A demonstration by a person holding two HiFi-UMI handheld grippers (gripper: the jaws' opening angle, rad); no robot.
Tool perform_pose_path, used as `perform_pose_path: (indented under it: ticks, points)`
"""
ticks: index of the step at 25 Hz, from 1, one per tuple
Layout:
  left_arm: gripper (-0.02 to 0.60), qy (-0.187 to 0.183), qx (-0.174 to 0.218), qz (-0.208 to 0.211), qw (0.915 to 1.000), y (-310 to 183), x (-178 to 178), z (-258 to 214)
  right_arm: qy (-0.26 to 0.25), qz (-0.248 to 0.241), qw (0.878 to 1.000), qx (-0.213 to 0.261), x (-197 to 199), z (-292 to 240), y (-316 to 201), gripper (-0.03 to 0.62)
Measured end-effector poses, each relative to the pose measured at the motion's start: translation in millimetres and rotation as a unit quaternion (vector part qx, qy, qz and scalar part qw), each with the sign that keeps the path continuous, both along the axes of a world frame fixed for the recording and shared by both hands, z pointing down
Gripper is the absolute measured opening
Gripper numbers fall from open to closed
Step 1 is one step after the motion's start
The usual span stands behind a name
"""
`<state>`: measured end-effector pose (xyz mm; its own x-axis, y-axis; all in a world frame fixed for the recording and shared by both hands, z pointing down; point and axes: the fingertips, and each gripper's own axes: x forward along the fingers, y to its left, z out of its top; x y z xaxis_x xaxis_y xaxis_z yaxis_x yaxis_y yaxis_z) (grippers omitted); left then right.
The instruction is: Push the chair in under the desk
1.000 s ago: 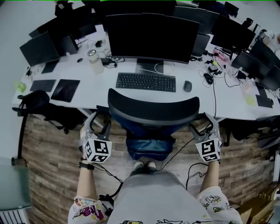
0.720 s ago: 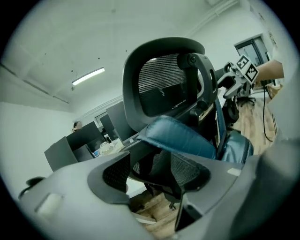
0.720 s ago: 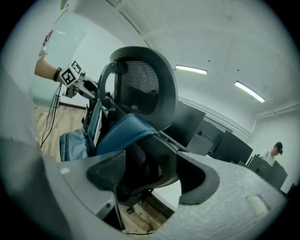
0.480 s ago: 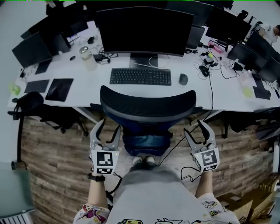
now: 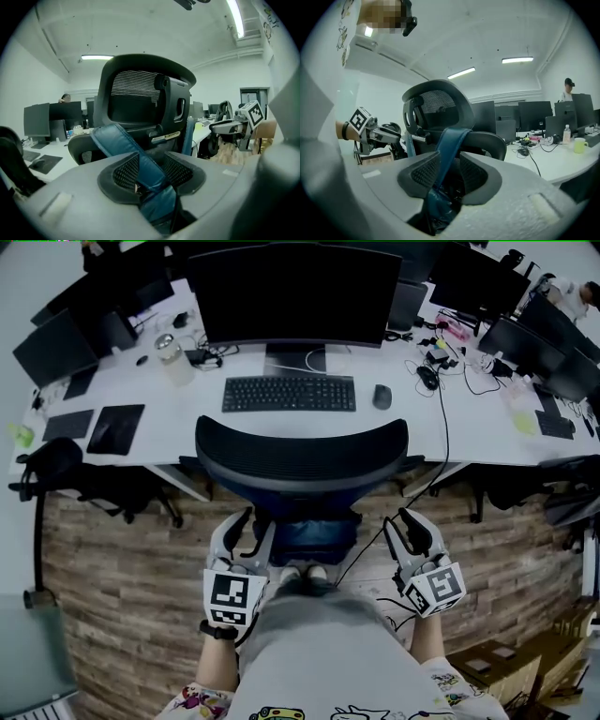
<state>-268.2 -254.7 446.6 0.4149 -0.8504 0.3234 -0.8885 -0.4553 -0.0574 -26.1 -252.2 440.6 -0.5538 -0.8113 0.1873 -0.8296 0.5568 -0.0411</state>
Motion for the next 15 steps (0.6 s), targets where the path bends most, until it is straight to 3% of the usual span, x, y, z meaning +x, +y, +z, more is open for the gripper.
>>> perform_pose_path:
  ticks: [8,15]
  points:
    - [0.089,0.032,-0.021,0.022,0.999,15.1,25.8,10.1,-0.01,-0.016,1.0,-0.01,-9.1,4.6,10.7,0.026]
    - [0.011,0.054,-0.012,0.009,0.9985,22.6,30.8,7.3,-0.01,-0.024,1.0,-0.002,-11.5,1.3,14.4,0.002]
